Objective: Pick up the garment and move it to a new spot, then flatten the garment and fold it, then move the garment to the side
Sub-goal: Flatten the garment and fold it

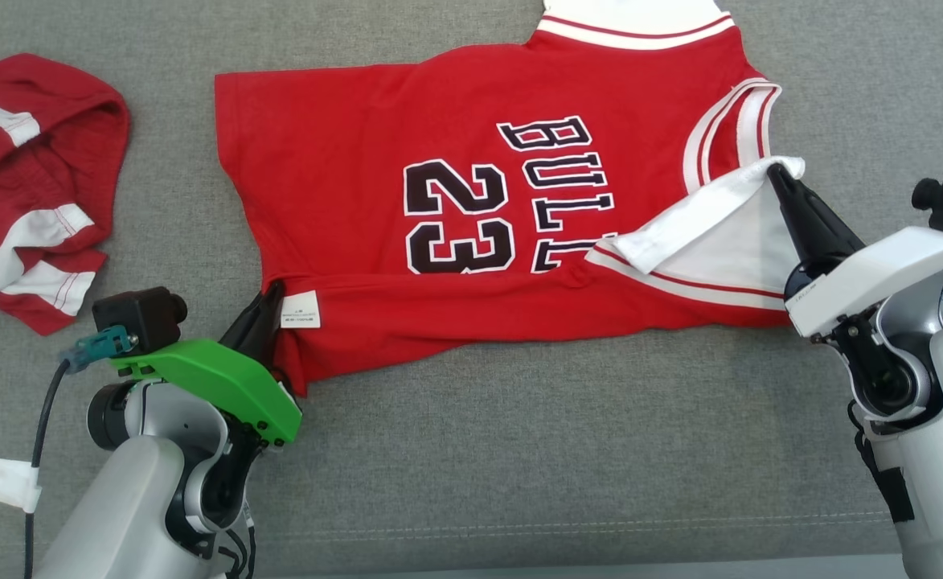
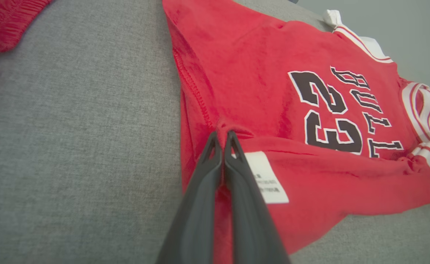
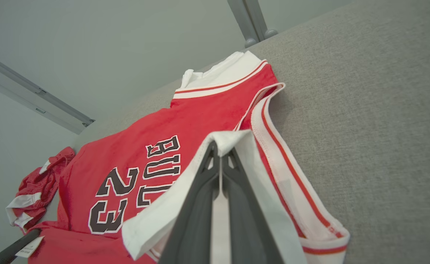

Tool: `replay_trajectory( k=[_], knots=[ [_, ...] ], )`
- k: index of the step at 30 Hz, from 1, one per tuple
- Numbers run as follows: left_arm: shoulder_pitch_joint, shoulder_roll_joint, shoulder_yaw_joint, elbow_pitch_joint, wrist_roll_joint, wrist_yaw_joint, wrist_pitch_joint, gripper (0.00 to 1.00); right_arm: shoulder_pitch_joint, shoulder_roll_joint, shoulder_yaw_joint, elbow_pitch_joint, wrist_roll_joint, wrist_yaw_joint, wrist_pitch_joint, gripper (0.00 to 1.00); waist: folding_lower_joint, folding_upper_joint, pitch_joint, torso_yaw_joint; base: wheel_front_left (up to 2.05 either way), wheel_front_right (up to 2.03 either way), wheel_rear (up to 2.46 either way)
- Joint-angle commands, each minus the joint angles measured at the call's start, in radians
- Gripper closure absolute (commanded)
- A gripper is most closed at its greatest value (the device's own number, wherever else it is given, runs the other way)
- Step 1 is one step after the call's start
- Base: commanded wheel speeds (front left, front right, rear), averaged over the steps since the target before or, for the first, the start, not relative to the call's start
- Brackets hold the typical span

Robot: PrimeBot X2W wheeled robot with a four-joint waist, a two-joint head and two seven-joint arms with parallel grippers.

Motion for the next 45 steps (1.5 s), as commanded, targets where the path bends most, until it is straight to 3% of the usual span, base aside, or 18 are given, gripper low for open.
replay_trajectory(
  k=[1, 9, 10, 11, 12, 13, 14, 16, 21, 27, 36, 45],
  knots=[
    [-0.025, -0.004, -0.002, 0.013, 0.003, -0.006, -0.001, 1.0, -0.027, -0.012, 0.008, 0.025, 0.007, 0.0, -0.008, 1.0, 0.0, 0.0, 0.011, 0.011, 0.0, 0.0, 0.0],
    [-0.062, -0.03, -0.024, 0.073, -0.01, -0.038, 0.008, 1.0, -0.109, -0.028, 0.037, 0.151, 0.052, 0.0, -0.052, 1.0, 0.0, 0.0, 0.021, 0.025, 0.0, 0.0, 0.0],
    [-0.065, -0.035, -0.022, 0.075, -0.01, -0.041, -0.001, 1.0, -0.117, -0.029, 0.033, 0.158, 0.057, 0.0, -0.068, 0.9, 0.0, 0.0, 0.022, 0.025, 0.0, 0.0, 0.0],
    [-0.07, -0.04, -0.018, 0.077, -0.011, -0.044, -0.012, 0.98, -0.126, -0.019, 0.031, 0.165, 0.081, 0.0, -0.076, 0.29, 0.0, 0.0, 0.024, 0.025, 0.0, 0.0, 0.0],
    [-0.069, -0.042, -0.02, 0.083, -0.016, -0.05, -0.012, 0.76, -0.129, -0.012, 0.033, 0.167, 0.102, 0.0, -0.083, 0.0, 0.0, 0.0, 0.024, 0.025, 0.0, 0.0, 0.0],
    [-0.069, -0.044, -0.021, 0.087, -0.021, -0.056, -0.013, 0.55, -0.133, -0.014, 0.033, 0.169, 0.114, 0.0, -0.096, 0.0, 0.0, 0.0, 0.025, 0.024, 0.0, 0.0, 0.0],
    [-0.069, -0.048, -0.015, 0.087, -0.024, -0.057, -0.026, 0.01, -0.137, -0.017, 0.033, 0.169, 0.123, 0.0, -0.112, 0.0, 0.0, 0.0, 0.025, 0.023, 0.0, 0.0, 0.0],
    [-0.067, -0.051, -0.012, 0.091, -0.018, -0.06, -0.041, 0.0, -0.139, -0.017, 0.035, 0.169, 0.14, 0.0, -0.147, 0.0, 0.0, 0.0, 0.023, 0.021, 0.0, 0.0, 0.0],
    [-0.025, -0.064, 0.029, 0.068, 0.015, -0.015, -0.163, 0.0, -0.084, -0.026, 0.036, 0.14, 0.11, 0.0, -0.305, 0.0, 0.0, 0.0, 0.005, 0.02, 0.0, 0.0, 0.0],
    [0.032, -0.064, 0.062, 0.025, 0.064, 0.036, -0.298, 0.0, 0.017, -0.03, 0.029, 0.092, -0.063, 0.0, -0.439, 0.0, 0.0, 0.0, -0.032, 0.018, 0.0, 0.0, 0.0],
    [0.127, -0.057, 0.076, -0.042, 0.215, 0.082, -0.376, 0.0, 0.208, 0.041, -0.03, -0.02, -0.322, 0.0, -0.468, 0.0, 0.0, 0.0, -0.113, 0.005, 0.0, 0.0, 0.0],
    [0.239, -0.067, 0.104, -0.058, 0.336, 0.086, -0.38, 0.0, 0.383, 0.095, -0.054, -0.095, -0.452, 0.0, -0.461, 0.0, 0.0, 0.0, -0.184, -0.01, 0.0, 0.0, 0.0]
  ],
)
